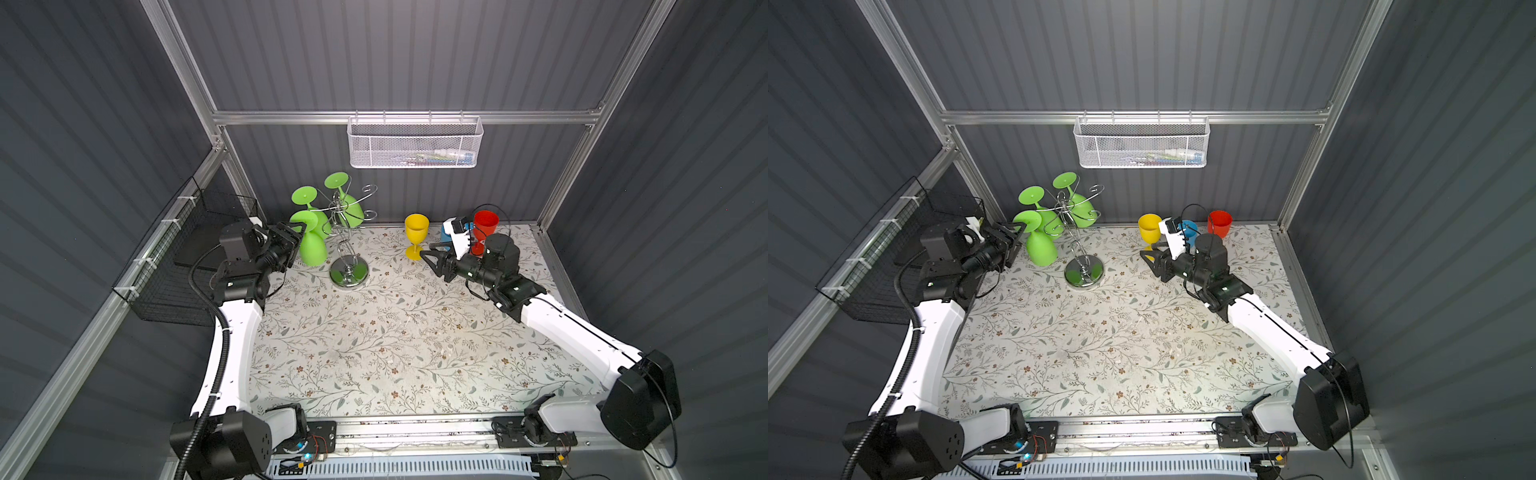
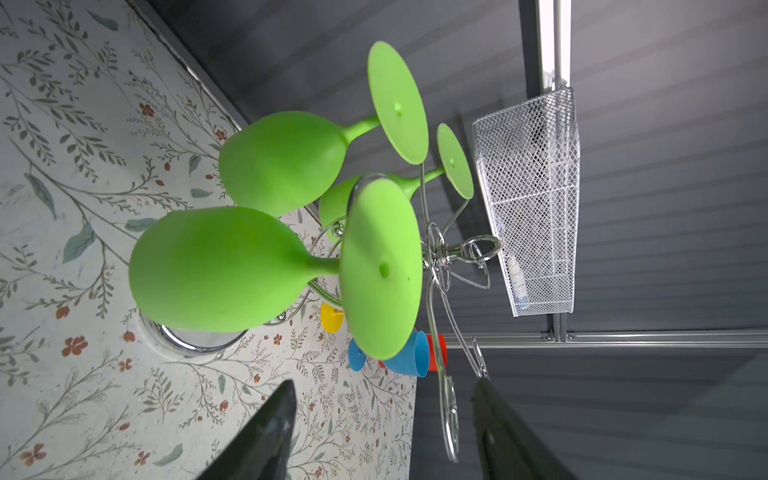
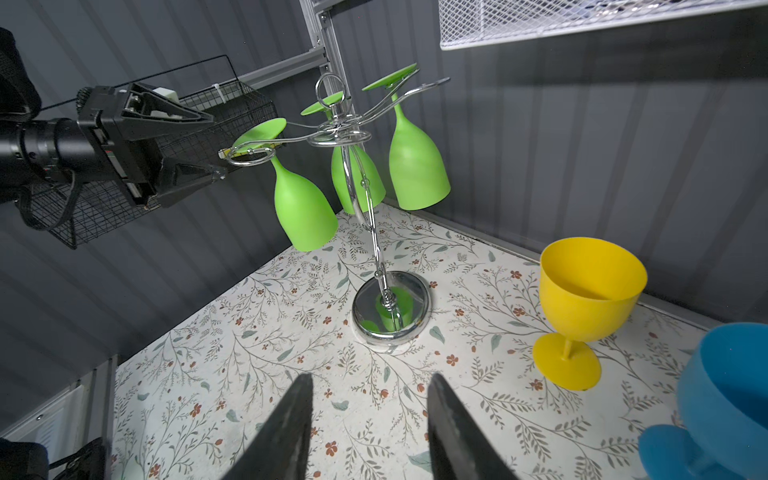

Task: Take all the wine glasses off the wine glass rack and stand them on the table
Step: 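Reach the left gripper to a green glass foot on the rack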

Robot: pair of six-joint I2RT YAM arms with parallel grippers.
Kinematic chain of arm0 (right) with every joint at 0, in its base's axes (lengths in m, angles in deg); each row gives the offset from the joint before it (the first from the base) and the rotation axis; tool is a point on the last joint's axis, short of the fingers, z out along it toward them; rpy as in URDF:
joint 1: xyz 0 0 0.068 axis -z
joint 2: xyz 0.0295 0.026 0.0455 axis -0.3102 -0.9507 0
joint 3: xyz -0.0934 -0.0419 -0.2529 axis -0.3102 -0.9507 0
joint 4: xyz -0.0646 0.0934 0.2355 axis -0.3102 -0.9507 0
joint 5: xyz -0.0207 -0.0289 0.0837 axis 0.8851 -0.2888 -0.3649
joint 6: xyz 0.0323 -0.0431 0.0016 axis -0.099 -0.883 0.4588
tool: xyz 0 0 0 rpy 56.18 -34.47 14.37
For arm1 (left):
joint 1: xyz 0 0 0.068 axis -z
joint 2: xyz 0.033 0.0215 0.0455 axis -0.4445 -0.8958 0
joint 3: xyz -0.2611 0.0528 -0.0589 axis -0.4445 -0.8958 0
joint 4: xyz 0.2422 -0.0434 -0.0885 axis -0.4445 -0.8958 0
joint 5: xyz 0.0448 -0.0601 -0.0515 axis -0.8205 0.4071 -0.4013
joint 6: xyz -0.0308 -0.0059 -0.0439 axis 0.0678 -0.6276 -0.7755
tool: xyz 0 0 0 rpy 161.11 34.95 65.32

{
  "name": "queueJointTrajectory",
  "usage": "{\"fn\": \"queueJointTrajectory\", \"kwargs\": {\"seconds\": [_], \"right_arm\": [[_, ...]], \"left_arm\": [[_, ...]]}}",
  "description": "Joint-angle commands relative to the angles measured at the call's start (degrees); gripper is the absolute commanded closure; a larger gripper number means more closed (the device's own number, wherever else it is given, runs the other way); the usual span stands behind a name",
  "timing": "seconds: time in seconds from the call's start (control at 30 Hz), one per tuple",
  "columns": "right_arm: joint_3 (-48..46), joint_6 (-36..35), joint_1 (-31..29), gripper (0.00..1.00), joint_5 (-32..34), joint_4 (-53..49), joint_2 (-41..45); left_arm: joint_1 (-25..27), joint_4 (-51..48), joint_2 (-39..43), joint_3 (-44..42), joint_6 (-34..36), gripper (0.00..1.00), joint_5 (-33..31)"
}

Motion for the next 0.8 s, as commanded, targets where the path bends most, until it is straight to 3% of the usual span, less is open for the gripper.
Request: {"fn": "queueJointTrajectory", "kwargs": {"seconds": [0.0,0.77], "right_arm": [[0.0,0.4,-0.5,0.55,-1.1,1.1,1.1],[-0.5,0.9,-0.8,0.59,-2.2,1.7,2.0]], "left_arm": [[-0.5,5.4,-0.3,-0.8,-2.5,0.37,1.6],[-0.7,9.2,-5.0,0.0,-5.4,0.54,0.1]]}}
